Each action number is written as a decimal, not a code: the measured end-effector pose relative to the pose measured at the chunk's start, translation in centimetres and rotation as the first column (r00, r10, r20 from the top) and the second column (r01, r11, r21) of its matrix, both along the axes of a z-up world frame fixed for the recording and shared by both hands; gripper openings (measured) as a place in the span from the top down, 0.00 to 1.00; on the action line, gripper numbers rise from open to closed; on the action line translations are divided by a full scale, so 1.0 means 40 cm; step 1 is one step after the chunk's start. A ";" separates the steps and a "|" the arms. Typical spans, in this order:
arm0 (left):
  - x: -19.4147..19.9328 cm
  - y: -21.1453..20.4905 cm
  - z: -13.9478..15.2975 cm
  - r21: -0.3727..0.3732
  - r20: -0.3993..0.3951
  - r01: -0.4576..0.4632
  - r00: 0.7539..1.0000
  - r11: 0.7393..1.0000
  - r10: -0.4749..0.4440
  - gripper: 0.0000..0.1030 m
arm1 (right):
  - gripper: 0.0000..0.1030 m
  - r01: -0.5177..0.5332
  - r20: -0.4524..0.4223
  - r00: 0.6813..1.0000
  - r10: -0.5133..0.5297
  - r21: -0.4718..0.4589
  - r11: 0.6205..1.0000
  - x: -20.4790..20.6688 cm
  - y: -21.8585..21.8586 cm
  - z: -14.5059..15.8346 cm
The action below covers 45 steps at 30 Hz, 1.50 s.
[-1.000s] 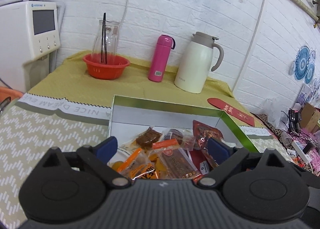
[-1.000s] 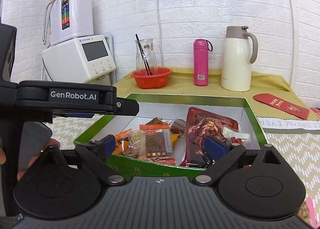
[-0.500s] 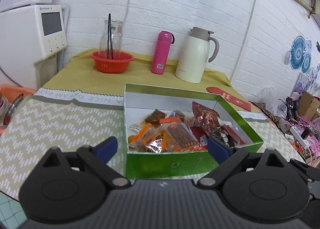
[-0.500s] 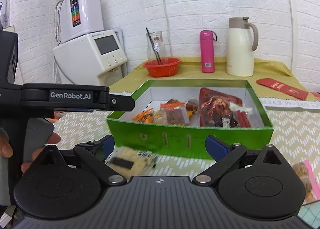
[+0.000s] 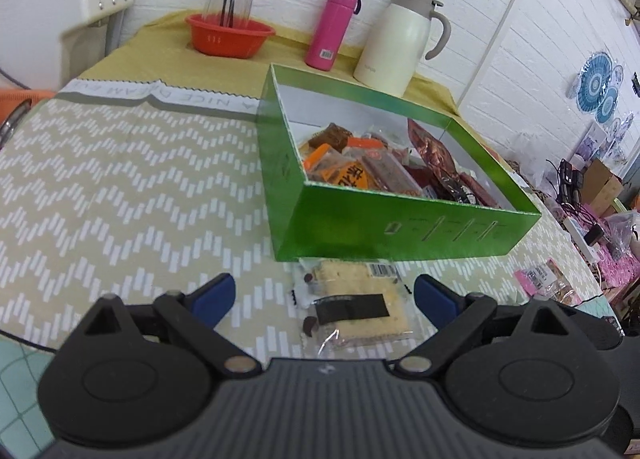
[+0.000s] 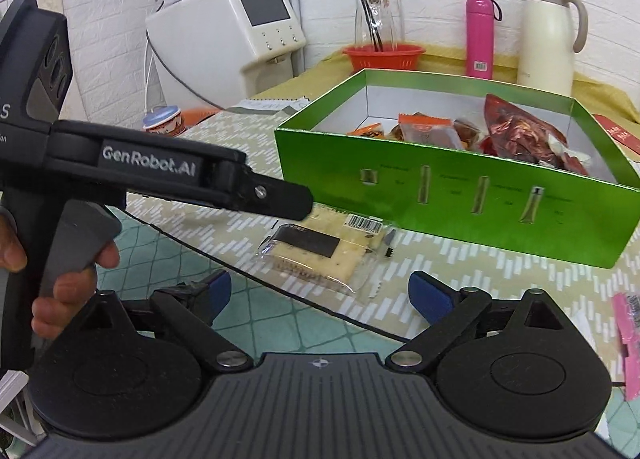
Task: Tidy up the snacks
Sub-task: 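Grasp the cream wafer packet with black band using the left gripper, then carry the wafer packet into the green box and open the left gripper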
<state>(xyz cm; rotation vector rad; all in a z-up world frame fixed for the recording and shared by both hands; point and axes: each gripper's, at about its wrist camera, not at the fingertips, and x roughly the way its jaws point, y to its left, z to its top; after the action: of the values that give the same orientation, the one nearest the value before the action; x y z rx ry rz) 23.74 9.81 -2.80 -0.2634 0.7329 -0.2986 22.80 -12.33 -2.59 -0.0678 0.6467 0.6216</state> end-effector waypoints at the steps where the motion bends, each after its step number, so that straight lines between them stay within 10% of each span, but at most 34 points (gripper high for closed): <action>1: 0.007 -0.004 -0.005 -0.005 -0.011 0.016 1.000 1.000 -0.016 0.21 | 0.00 0.006 -0.001 1.000 -0.006 -0.007 1.000 0.003 0.004 -0.004; 18: 0.017 -0.045 -0.028 0.057 0.016 0.084 0.996 0.995 -0.085 0.63 | 0.00 0.035 0.059 0.998 -0.032 -0.057 0.998 0.027 0.025 -0.027; 28: -0.016 -0.055 -0.015 0.055 0.027 0.054 0.998 0.997 -0.056 0.78 | 0.28 -0.003 0.072 0.997 0.006 -0.045 0.999 -0.012 0.024 -0.022; 32: -0.042 -0.055 0.008 0.052 0.042 0.053 0.998 0.997 -0.055 0.80 | 0.45 -0.020 0.092 0.995 0.023 -0.034 0.999 -0.048 0.016 0.003; 45: -0.086 -0.062 0.156 -0.001 0.211 0.060 0.976 0.998 -0.058 0.80 | 0.47 -0.006 0.254 0.967 -0.009 0.060 0.998 -0.090 -0.035 0.130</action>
<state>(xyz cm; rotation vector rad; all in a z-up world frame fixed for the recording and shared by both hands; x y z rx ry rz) 20.30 7.32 3.45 -0.2135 0.5306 -0.3795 19.21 -13.75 2.61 -0.0892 0.3795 0.6183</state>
